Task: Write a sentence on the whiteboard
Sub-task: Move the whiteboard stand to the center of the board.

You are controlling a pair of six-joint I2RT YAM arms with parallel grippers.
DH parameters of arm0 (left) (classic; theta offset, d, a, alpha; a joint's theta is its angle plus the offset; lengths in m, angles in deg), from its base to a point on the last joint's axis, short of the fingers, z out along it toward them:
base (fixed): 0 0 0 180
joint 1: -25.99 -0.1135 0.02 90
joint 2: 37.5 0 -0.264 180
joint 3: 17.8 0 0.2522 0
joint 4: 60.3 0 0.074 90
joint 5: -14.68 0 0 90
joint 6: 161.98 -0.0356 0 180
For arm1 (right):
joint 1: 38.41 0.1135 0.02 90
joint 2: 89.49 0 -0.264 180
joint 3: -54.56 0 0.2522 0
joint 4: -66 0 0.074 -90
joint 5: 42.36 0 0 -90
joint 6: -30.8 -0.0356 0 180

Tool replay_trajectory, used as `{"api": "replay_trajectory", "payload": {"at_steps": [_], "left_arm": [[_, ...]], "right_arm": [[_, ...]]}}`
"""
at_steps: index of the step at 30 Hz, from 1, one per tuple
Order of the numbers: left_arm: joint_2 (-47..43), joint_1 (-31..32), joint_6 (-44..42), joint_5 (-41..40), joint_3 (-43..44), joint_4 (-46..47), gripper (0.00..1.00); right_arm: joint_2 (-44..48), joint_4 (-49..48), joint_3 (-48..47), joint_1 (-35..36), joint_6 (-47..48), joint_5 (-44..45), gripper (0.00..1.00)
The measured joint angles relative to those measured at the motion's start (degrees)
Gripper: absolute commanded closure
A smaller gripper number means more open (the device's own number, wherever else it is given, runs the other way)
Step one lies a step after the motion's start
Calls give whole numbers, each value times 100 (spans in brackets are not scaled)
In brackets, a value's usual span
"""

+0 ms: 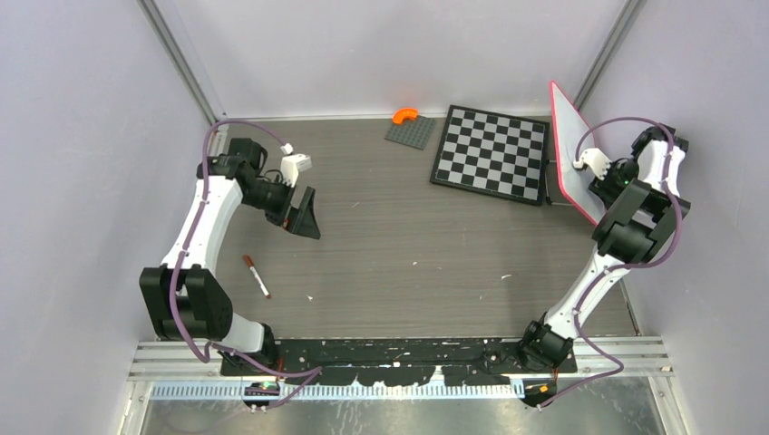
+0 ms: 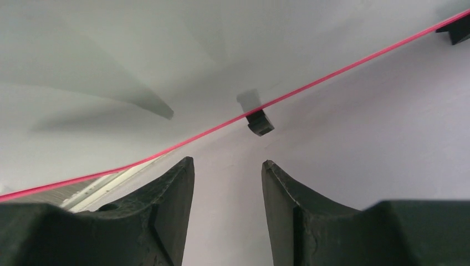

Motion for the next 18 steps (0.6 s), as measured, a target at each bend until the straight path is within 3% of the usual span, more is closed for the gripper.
{"api": "replay_trajectory", "payload": {"at_steps": [18], "left_arm": [[20,273,271,-273,254,-28,0]], "right_arm": [[-385,-181,-341,-26,837,20,54]]}}
